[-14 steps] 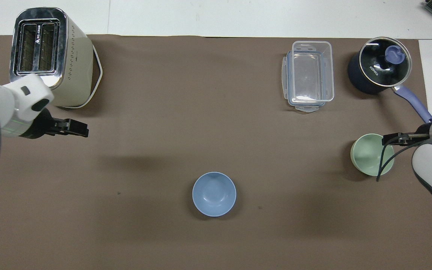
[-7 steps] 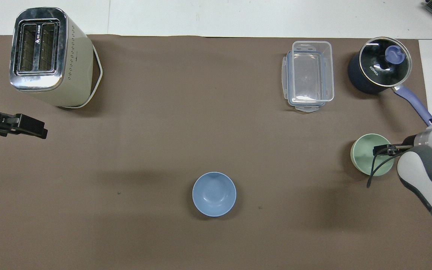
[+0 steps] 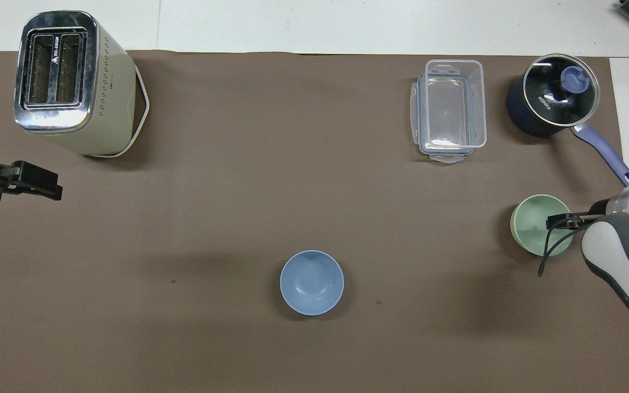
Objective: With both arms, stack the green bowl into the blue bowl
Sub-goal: 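Grasp the green bowl rim with the right gripper, then carry the green bowl with the right gripper into the blue bowl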
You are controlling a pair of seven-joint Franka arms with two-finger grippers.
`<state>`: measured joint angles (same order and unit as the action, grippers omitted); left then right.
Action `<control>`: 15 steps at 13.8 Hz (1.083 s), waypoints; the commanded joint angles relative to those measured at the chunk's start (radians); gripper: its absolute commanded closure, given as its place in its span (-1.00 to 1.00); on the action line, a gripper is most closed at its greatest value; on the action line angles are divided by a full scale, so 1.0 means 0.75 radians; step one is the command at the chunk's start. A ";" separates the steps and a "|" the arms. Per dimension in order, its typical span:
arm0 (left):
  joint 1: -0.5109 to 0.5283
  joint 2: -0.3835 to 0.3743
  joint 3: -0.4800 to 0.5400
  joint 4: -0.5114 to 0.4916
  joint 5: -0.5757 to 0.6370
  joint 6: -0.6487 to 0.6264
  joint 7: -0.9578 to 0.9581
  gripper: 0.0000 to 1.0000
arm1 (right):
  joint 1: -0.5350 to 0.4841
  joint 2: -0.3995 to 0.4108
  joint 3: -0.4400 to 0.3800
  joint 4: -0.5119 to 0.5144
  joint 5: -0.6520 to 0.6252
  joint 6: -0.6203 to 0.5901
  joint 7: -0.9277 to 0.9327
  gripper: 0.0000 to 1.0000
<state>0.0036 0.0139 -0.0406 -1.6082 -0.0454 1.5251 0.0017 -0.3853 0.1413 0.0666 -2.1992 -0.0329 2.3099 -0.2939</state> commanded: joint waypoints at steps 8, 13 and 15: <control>-0.001 -0.006 0.001 0.005 0.030 -0.027 -0.025 -1.00 | 0.002 -0.123 0.011 0.038 0.126 -0.187 -0.062 1.00; -0.001 -0.006 0.001 0.005 0.030 -0.027 -0.025 -1.00 | 0.155 -0.301 0.022 0.032 0.150 -0.455 -0.040 1.00; -0.001 -0.006 0.001 0.005 0.030 -0.027 -0.025 -1.00 | 0.243 -0.344 0.022 0.026 0.215 -0.517 -0.003 1.00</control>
<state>0.0036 0.0139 -0.0387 -1.6082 -0.0453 1.5225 -0.0037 -0.2431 -0.0758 0.0818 -2.1597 0.0916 1.9549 -0.3036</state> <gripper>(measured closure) 0.000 0.960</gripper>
